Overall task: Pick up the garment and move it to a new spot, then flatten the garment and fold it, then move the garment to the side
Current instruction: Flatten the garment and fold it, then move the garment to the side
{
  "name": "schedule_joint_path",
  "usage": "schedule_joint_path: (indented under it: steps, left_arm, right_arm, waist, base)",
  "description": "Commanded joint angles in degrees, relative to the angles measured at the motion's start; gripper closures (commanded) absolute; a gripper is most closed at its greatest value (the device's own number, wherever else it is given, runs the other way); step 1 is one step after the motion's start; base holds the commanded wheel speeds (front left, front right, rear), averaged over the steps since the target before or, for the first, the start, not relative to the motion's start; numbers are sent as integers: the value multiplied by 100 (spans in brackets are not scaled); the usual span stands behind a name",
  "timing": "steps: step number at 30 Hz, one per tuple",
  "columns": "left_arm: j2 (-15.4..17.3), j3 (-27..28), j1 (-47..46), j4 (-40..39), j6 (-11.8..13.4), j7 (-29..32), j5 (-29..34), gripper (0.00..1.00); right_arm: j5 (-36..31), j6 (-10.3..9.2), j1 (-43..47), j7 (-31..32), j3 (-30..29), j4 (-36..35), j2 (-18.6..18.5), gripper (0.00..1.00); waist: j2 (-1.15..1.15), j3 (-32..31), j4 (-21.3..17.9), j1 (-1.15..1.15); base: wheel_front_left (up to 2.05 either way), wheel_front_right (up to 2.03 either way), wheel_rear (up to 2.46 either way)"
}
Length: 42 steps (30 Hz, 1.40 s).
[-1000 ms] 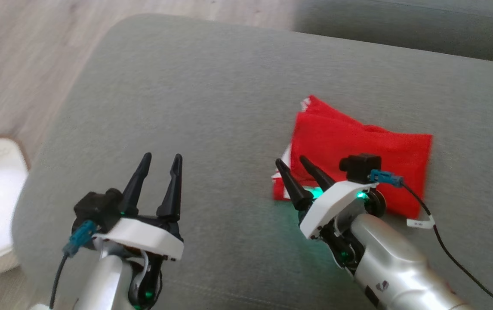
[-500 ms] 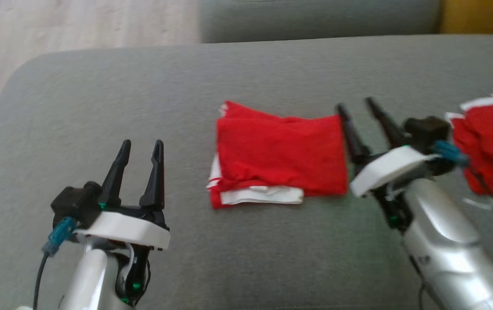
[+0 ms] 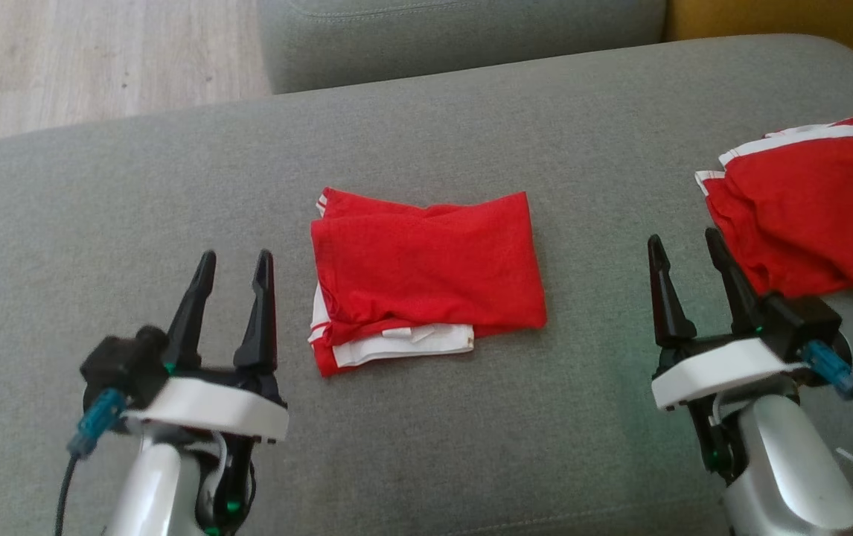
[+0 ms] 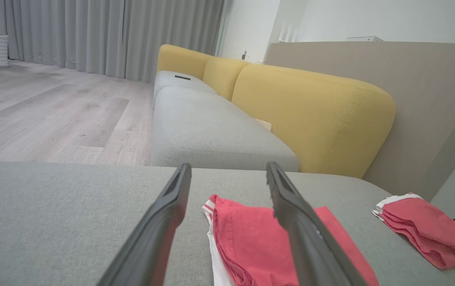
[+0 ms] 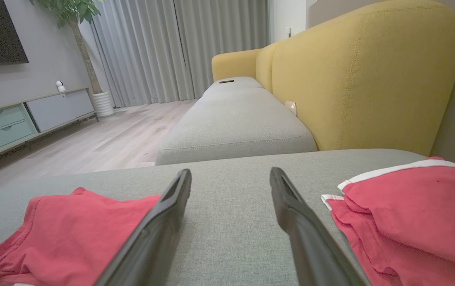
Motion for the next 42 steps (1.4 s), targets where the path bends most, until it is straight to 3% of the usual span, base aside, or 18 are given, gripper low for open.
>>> schedule_joint_path:
  steps: [1, 14, 25, 39, 42]
  left_arm:
    - [43, 148, -86, -216, 70, -45, -29, 0]
    - [43, 107, -178, -232, 95, -45, -35, 0]
    - [43, -140, -461, -159, 56, -45, -82, 0]
    - [43, -489, -739, -128, 124, -45, -218, 0]
    - [43, -549, -772, -118, 136, -45, -237, 0]
  right_arm:
    - [-69, -5, -43, -62, 72, -265, 76, 0]
    - [-174, -5, -17, -62, -61, -328, 154, 0]
    - [-505, -5, -466, 258, -121, 172, 163, 0]
    - [585, -5, -1164, 1103, 464, 1150, 164, 0]
    - [563, -5, -1269, 1270, 562, 1445, 164, 0]
  waist:
    - [0, 18, -20, 0]
    - [0, 178, 65, 0]
    - [0, 599, 458, 0]
    - [0, 1065, 1028, 0]
    - [0, 1108, 1097, 0]
  base:
    - [0, 0, 0]
    - [0, 0, 0]
    - [0, 0, 0]
    - [0, 0, 0]
    - [0, 0, 0]
